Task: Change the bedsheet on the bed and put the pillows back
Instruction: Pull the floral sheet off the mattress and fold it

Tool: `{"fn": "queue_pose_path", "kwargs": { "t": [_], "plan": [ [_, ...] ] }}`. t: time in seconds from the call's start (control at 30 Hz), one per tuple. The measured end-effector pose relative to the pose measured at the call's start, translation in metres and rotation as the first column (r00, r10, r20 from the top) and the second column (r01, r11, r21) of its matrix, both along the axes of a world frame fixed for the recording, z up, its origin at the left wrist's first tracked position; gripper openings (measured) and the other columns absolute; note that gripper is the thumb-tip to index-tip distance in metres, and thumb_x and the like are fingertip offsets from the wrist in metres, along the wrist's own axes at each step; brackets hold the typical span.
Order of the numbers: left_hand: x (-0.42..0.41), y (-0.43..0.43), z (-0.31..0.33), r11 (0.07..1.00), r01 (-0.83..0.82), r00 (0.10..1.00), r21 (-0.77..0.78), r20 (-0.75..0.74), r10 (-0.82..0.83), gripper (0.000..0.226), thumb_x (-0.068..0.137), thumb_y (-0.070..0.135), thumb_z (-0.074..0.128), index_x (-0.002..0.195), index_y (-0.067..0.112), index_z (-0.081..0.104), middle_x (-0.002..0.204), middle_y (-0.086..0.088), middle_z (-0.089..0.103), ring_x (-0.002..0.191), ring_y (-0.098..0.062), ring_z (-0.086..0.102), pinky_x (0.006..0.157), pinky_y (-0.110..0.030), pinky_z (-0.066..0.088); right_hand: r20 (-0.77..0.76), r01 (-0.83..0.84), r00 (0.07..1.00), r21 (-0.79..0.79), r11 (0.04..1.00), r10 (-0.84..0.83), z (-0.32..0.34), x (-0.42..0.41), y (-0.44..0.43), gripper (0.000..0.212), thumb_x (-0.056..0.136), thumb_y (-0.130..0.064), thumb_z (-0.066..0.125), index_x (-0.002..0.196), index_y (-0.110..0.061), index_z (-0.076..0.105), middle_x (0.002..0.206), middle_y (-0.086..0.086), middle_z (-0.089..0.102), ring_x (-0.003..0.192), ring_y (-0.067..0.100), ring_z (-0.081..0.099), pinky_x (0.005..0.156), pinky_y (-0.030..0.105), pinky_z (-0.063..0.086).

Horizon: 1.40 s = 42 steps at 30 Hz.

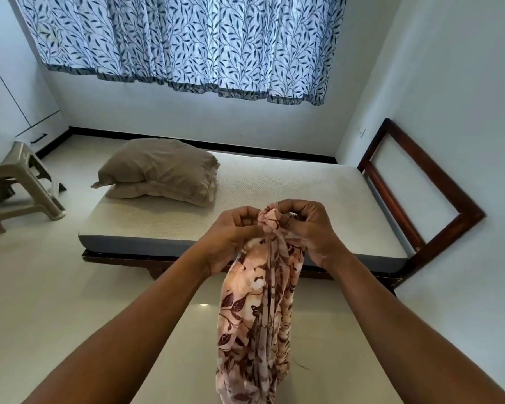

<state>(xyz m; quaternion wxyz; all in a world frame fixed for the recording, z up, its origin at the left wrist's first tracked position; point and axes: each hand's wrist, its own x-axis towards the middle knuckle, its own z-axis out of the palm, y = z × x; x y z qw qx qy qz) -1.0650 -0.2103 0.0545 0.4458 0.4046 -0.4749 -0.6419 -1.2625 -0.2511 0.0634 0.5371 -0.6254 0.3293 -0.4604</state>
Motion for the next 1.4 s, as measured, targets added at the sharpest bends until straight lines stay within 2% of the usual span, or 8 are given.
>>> {"fn": "queue_pose_path", "kwargs": {
  "t": [0.13, 0.27, 0.43, 0.57, 0.73, 1.07, 1.23, 1.4],
  "plan": [
    [0.012, -0.012, 0.004, 0.998, -0.049, 0.998, -0.033, 0.028, 0.05, 0.029, 0.078, 0.014, 0.078, 0.102, -0.002, 0.072, 0.095, -0.024, 0.071, 0.086, -0.025, 0.069, 0.08, -0.036, 0.057, -0.029, 0.018, 0.999, -0.063, 0.998, -0.02, 0.013, 0.008, -0.006, 0.007, 0.09, 0.002, 0.07, 0.096, 0.005, 0.074, 0.098, 0.016, 0.075, 0.09, 0.023, 0.071, 0.077, 0.034, 0.06],
    [0.024, -0.021, 0.007, 0.991, -0.129, 0.983, 0.031, -0.127, 0.132, 0.018, 0.088, 0.007, 0.071, 0.101, -0.004, 0.07, 0.092, -0.014, 0.073, 0.08, -0.021, 0.07, 0.071, -0.032, 0.059, -0.031, 0.095, 0.995, -0.052, 0.994, -0.097, 0.016, 0.016, -0.011, 0.008, 0.092, 0.0, 0.07, 0.098, 0.004, 0.072, 0.101, 0.017, 0.076, 0.083, 0.021, 0.072, 0.068, 0.035, 0.061],
    [0.025, -0.035, 0.008, 0.935, -0.354, 0.928, 0.034, -0.111, 0.356, 0.019, 0.098, 0.01, 0.062, 0.106, -0.007, 0.065, 0.086, -0.013, 0.072, 0.074, -0.021, 0.069, 0.064, -0.033, 0.062, -0.171, 0.267, 0.929, -0.304, 0.915, -0.328, 0.013, 0.036, -0.02, 0.007, 0.093, -0.005, 0.07, 0.098, -0.008, 0.068, 0.123, -0.005, 0.067, 0.113, 0.017, 0.065, 0.092, 0.048, 0.059],
    [0.037, -0.044, 0.008, 0.898, -0.44, 0.895, -0.008, -0.081, 0.438, 0.018, 0.097, 0.01, 0.064, 0.101, -0.007, 0.066, 0.08, -0.014, 0.075, 0.07, -0.024, 0.073, 0.071, -0.041, 0.063, -0.107, 0.355, 0.909, -0.311, 0.882, -0.403, 0.022, 0.041, -0.016, 0.005, 0.096, -0.009, 0.066, 0.092, -0.007, 0.067, 0.089, 0.005, 0.071, 0.086, 0.028, 0.069, 0.08, 0.055, 0.059],
    [0.05, -0.044, 0.011, 0.914, -0.391, 0.92, -0.108, -0.037, 0.389, 0.019, 0.095, 0.012, 0.068, 0.101, -0.005, 0.068, 0.078, -0.011, 0.074, 0.065, -0.019, 0.069, 0.06, -0.032, 0.059, -0.225, 0.212, 0.926, -0.353, 0.911, -0.302, 0.037, 0.06, -0.007, 0.012, 0.091, -0.02, 0.077, 0.085, -0.011, 0.071, 0.073, 0.003, 0.073, 0.064, 0.024, 0.07, 0.057, 0.045, 0.059],
    [0.053, -0.019, -0.005, 0.961, -0.203, 0.971, -0.19, -0.165, 0.172, 0.018, 0.095, 0.019, 0.058, 0.103, 0.003, 0.061, 0.089, -0.011, 0.068, 0.076, -0.021, 0.064, 0.066, -0.029, 0.051, -0.224, 0.317, 0.902, -0.239, 0.918, -0.37, 0.037, 0.087, 0.003, 0.009, 0.092, -0.014, 0.075, 0.091, -0.006, 0.072, 0.082, 0.004, 0.074, 0.068, 0.021, 0.075, 0.057, 0.041, 0.063],
    [0.054, -0.014, -0.005, 0.948, -0.165, 0.985, -0.272, -0.091, 0.146, 0.012, 0.101, 0.009, 0.053, 0.103, -0.001, 0.06, 0.086, -0.012, 0.068, 0.074, -0.021, 0.063, 0.067, -0.029, 0.052, -0.322, 0.28, 0.895, -0.135, 0.95, -0.309, 0.03, 0.084, 0.008, 0.011, 0.095, -0.019, 0.072, 0.098, -0.009, 0.07, 0.1, -0.001, 0.076, 0.058, 0.01, 0.068, 0.045, 0.023, 0.046],
    [0.047, -0.011, 0.007, 0.912, -0.175, 0.982, -0.371, -0.001, 0.188, 0.015, 0.102, 0.01, 0.056, 0.102, -0.004, 0.062, 0.089, -0.019, 0.07, 0.079, -0.028, 0.068, 0.073, -0.038, 0.057, -0.322, 0.339, 0.88, -0.091, 0.936, -0.35, 0.027, 0.08, 0.002, 0.03, 0.092, -0.035, 0.075, 0.084, -0.009, 0.062, 0.077, 0.011, 0.072, 0.069, 0.028, 0.072, 0.06, 0.045, 0.061]
  ]
}}
